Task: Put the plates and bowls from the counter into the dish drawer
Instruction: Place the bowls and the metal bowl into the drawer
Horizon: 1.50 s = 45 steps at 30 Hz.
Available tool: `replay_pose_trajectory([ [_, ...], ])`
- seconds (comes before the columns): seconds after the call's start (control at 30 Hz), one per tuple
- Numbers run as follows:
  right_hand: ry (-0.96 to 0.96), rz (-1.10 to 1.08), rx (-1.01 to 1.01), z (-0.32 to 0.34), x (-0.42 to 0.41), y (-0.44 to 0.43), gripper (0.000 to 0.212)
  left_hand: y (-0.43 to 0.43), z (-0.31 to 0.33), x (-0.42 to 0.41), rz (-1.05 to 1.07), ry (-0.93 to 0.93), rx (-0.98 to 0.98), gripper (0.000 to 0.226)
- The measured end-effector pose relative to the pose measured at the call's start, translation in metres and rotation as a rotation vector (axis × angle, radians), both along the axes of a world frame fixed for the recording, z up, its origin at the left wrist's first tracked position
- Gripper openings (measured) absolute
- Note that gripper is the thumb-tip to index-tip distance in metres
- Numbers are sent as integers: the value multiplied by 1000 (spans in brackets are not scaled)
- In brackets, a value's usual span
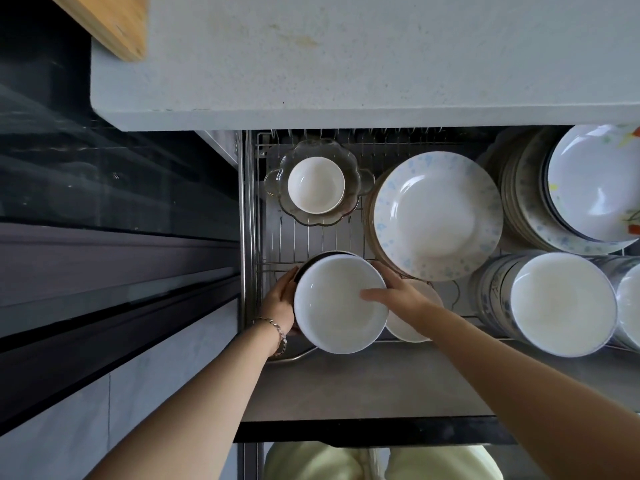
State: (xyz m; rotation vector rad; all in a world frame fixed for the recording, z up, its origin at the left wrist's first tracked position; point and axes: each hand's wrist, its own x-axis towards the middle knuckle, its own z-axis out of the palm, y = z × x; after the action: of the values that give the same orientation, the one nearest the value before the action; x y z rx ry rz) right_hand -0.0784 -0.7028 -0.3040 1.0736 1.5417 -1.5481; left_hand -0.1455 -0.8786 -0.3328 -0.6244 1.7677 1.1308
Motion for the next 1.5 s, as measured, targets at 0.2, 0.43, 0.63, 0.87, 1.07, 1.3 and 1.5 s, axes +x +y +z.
replay_pose_trajectory([
  [0.2,35,126,90,5,-12,6,63,-10,-5,-3,190,-153,64,28],
  [0.43,12,70,80,-2,-14,-17,68,-21,-17,-18,466,-332,120,55],
  [0.63,36,73,102,0,-11,-17,66,-18,-4,-12,356,-308,130,70],
  [0.87,49,75,110,-6,-10,-31,66,-28,7,-13,274,-161,69,112],
  [1.07,-8,64,99,-13,-18,-46,60,-8,19,-14,66,162,-48,34],
  [1.3,13,54,46,-16,-17,-40,58,-6,15,-22,-113,151,-179,52],
  [1.5,4,-126,85,-21,-19,-42,47,-3,1,-33,-40,-17,-173,44],
])
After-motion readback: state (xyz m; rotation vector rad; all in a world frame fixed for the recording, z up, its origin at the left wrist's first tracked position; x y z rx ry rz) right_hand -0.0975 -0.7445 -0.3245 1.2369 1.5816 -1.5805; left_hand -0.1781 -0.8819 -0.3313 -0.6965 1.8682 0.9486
